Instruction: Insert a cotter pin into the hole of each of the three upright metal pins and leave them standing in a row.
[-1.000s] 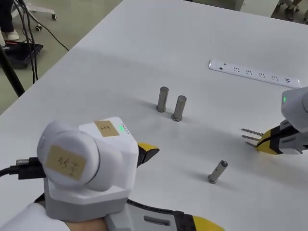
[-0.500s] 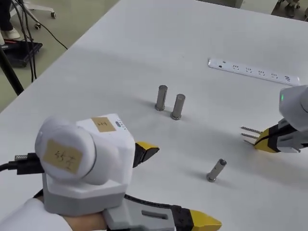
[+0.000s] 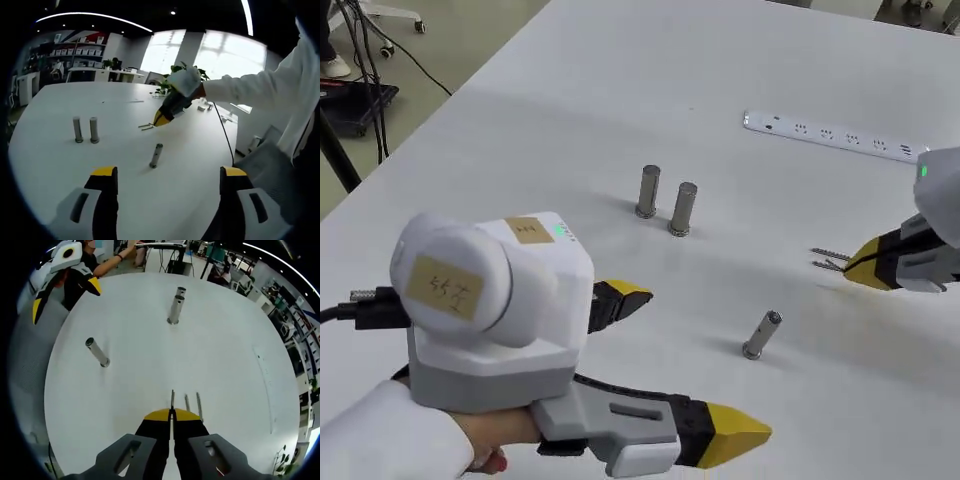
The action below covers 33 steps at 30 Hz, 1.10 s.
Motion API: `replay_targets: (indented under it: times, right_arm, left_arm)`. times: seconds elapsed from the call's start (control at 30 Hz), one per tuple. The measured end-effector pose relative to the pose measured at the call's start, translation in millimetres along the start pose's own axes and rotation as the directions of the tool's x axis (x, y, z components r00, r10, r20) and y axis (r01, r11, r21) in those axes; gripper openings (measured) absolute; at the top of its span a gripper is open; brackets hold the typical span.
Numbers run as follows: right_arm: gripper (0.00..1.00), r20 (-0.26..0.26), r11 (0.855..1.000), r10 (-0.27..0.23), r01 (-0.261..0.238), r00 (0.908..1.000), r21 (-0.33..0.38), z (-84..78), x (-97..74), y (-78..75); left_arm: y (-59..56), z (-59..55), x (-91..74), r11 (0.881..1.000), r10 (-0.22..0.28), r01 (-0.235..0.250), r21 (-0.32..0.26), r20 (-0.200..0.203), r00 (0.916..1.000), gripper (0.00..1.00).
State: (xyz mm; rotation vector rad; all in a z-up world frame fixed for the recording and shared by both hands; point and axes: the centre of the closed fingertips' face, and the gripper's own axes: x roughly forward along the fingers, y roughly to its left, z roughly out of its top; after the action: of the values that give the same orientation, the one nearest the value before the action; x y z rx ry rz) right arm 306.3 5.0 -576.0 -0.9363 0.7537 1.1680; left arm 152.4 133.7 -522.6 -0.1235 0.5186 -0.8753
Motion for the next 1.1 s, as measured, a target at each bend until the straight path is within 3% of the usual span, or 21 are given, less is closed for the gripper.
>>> replay_targets:
  times: [0.17, 0.37, 0.5, 0.57, 0.7, 0.77, 0.9, 1.0, 1.1]
  right_arm:
    - [0.0, 0.064, 0.997, -0.056, 0.059, 0.9964, -0.043, 18.3, -18.2, -2.2]
    - [0.0, 0.119, 0.993, -0.098, 0.105, 0.9881, -0.054, 32.5, -41.8, 10.6]
    - [0.0, 0.148, 0.987, -0.139, 0.148, 0.9792, -0.054, 37.2, -53.9, 17.2]
    - [0.0, 0.159, 0.984, -0.16, 0.17, 0.9742, -0.053, 36.2, -56.4, 15.8]
    - [0.0, 0.179, 0.975, -0.195, 0.211, 0.9644, -0.076, 40.3, -70.3, 26.8]
    - [0.0, 0.187, 0.968, -0.207, 0.229, 0.9603, -0.104, 41.3, -75.1, 31.0]
    - [0.0, 0.208, 0.965, -0.223, 0.246, 0.9522, -0.09, 42.5, -84.0, 41.5]
    - [0.0, 0.217, 0.957, -0.251, 0.275, 0.9433, -0.088, 43.5, -92.8, 46.3]
    - [0.0, 0.229, 0.949, -0.276, 0.302, 0.9335, -0.088, 40.7, -98.5, 46.6]
  left_arm:
    - [-2.9, 6.5, 0.4, 1.0, -0.017, 0.016, 0.009, 0.013, 0.9998, 0.8]
    - [-1.7, 23.1, 6.7, 0.999, -0.044, 0.044, 0.019, 0.025, 0.9987, 0.74]
    - [-6.4, 50.1, 15.2, 0.992, -0.11, 0.115, -0.049, 0.091, 0.9897, 0.63]
    - [-5.1, 60.7, 18.7, 0.991, -0.123, 0.127, -0.032, 0.097, 0.9877, 0.62]
    - [-4.2, 76.1, 29.0, 0.989, -0.148, 0.149, -0.015, 0.084, 0.9855, 0.59]
    - [-5.1, 80.3, 32.9, 0.985, -0.167, 0.169, -0.027, 0.078, 0.9829, 0.53]
    - [-12.4, 90.6, 41.7, 0.974, -0.213, 0.219, -0.061, 0.091, 0.9727, 0.47]
    - [-18.1, 91.2, 49.3, 0.968, -0.24, 0.244, -0.052, 0.078, 0.9676, 0.45]
    - [-20.0, 93.8, 58.7, 0.965, -0.244, 0.251, -0.075, 0.091, 0.9654, 0.39]
